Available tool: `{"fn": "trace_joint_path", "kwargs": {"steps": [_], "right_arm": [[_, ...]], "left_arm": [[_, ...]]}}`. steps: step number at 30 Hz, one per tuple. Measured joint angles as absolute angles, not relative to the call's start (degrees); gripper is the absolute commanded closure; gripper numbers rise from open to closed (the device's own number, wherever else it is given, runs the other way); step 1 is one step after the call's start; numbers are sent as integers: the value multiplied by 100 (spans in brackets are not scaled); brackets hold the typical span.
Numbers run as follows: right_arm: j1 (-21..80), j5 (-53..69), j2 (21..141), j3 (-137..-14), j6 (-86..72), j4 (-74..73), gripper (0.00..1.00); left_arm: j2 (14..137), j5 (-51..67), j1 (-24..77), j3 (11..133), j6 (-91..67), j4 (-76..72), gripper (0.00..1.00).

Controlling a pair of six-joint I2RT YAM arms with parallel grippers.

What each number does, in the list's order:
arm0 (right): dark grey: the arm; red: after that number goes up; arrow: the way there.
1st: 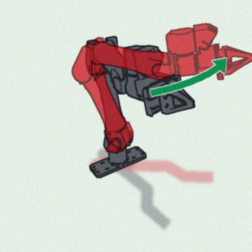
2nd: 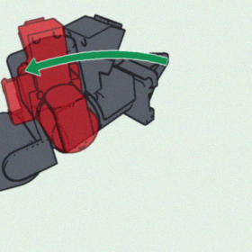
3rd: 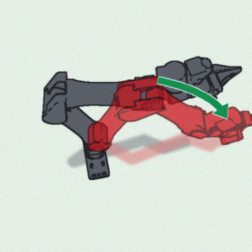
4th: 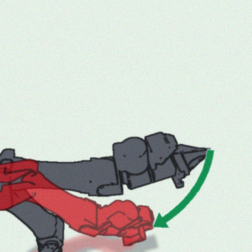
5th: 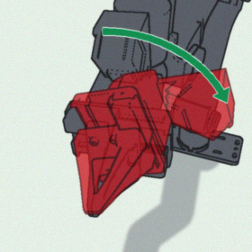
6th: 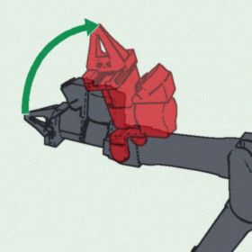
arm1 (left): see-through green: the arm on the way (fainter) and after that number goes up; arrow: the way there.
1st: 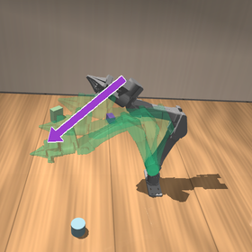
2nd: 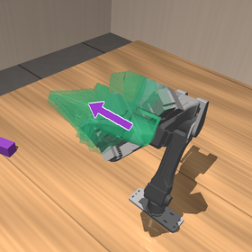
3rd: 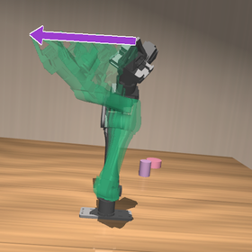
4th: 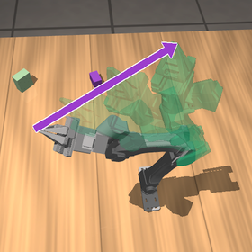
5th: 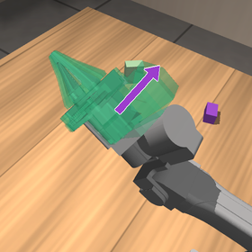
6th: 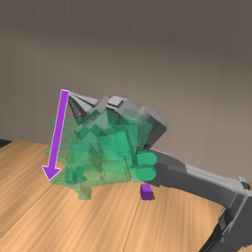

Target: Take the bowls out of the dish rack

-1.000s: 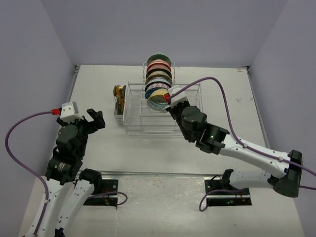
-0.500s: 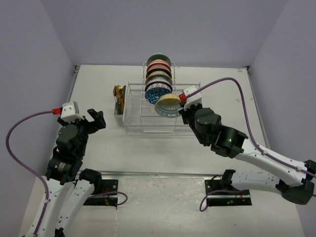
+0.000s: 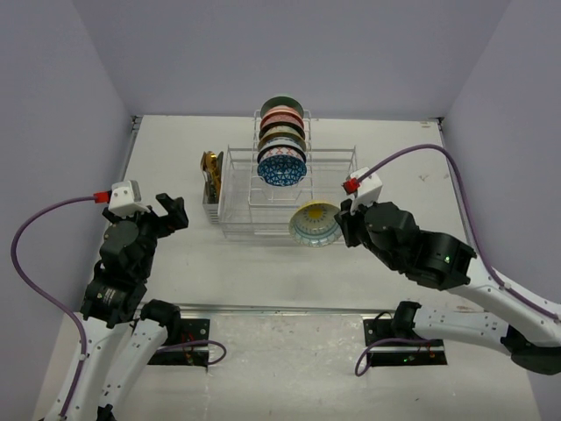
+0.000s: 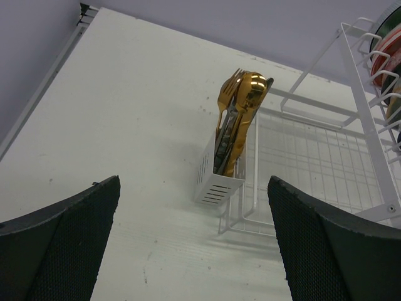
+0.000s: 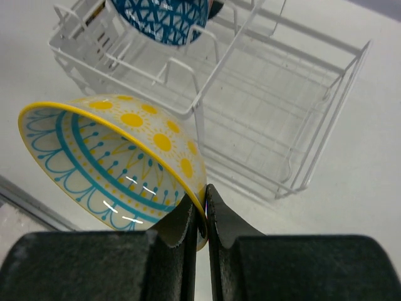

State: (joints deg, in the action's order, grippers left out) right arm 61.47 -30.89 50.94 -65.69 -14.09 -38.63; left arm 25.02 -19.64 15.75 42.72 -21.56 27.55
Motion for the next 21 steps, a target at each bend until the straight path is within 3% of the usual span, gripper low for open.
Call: {"fn": "trace_joint_path", "kwargs": {"steps": [10,21], "right_arm": [[6029,-2206,4799,-6130,-2167,-5000,100],[5402,-1039,5076,-5288,-2626,-5146,100]], "left_arm": [[2502,-1894,1575,4272,-2147,2746,0],[2473,-1809,1575,4272,-2147,2744,0]]}}
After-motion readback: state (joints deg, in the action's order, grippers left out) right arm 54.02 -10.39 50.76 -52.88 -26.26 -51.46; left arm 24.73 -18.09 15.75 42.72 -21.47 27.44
